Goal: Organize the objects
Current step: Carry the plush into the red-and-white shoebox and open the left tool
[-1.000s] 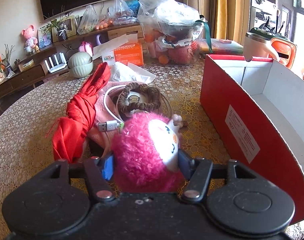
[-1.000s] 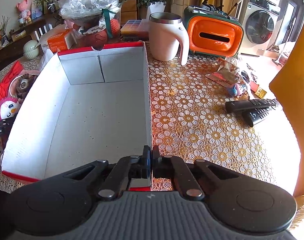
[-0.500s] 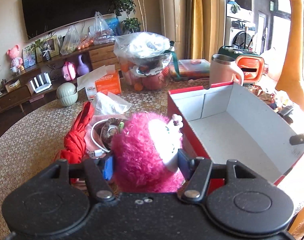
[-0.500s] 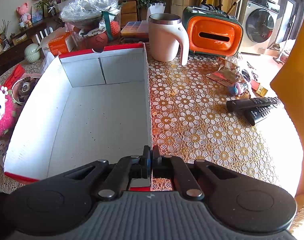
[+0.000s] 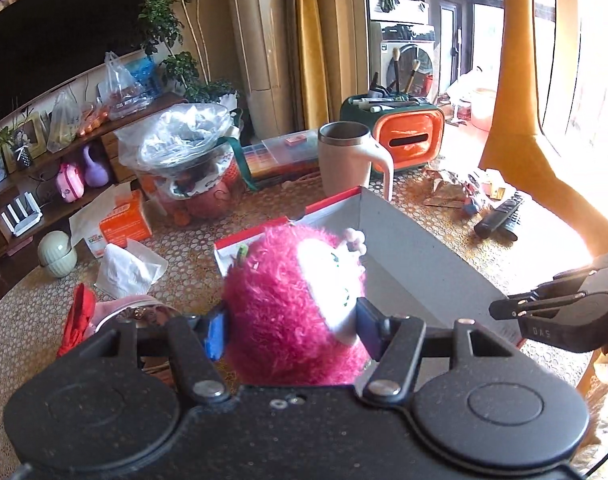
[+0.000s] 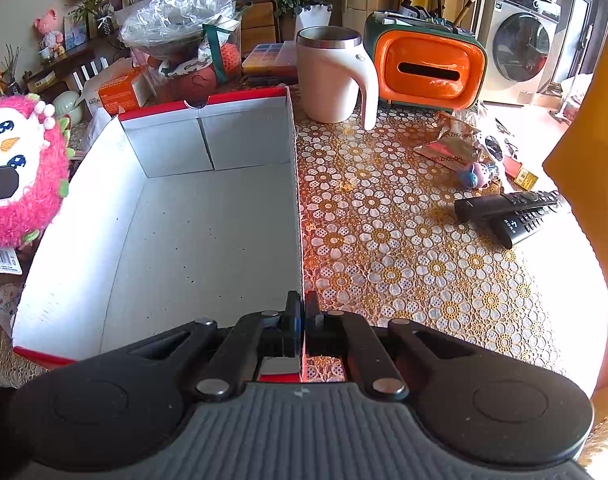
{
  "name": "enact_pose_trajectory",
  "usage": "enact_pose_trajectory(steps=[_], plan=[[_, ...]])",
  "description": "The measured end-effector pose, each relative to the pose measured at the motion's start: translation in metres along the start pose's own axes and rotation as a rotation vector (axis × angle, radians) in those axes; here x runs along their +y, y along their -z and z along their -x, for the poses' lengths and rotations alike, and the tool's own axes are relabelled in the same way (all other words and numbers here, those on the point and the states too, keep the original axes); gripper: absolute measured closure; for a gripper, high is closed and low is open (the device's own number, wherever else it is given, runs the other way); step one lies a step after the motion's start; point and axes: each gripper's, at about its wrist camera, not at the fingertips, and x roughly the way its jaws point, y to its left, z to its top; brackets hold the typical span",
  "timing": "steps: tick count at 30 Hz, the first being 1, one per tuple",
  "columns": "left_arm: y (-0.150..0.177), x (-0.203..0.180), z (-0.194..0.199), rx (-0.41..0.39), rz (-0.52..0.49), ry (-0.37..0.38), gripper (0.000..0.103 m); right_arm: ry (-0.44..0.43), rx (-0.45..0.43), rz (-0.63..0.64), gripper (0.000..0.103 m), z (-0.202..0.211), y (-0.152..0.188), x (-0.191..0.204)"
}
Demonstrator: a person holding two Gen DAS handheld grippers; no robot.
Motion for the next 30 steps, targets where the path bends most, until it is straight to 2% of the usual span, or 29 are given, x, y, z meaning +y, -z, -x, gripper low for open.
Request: enact_pose_trajectory(steps=[9,13,23,30], plan=[[-0.004,-0.053,-0.058,0.127,-0.096,0.059,0.041,-0.006,0.001,0.004,0.102,-0.001,0.001,-0.001],[-0.002,-0.068,-0.082,0.184,-0.106,0.085,0.041,-0.008,0.003,0.011,0.102,-0.002,0.0,-0.002],[0.007,-0.073,-0.131,0.295,-0.094,0.104,0.041,-0.02,0.011,0.019,0.102,-0.003,-0.002,-0.006],[0.005,-0.074,-0.137,0.298,-0.094,0.112,0.035,-0.014,0.026,0.04,0.102,-0.004,-0.004,-0.003]])
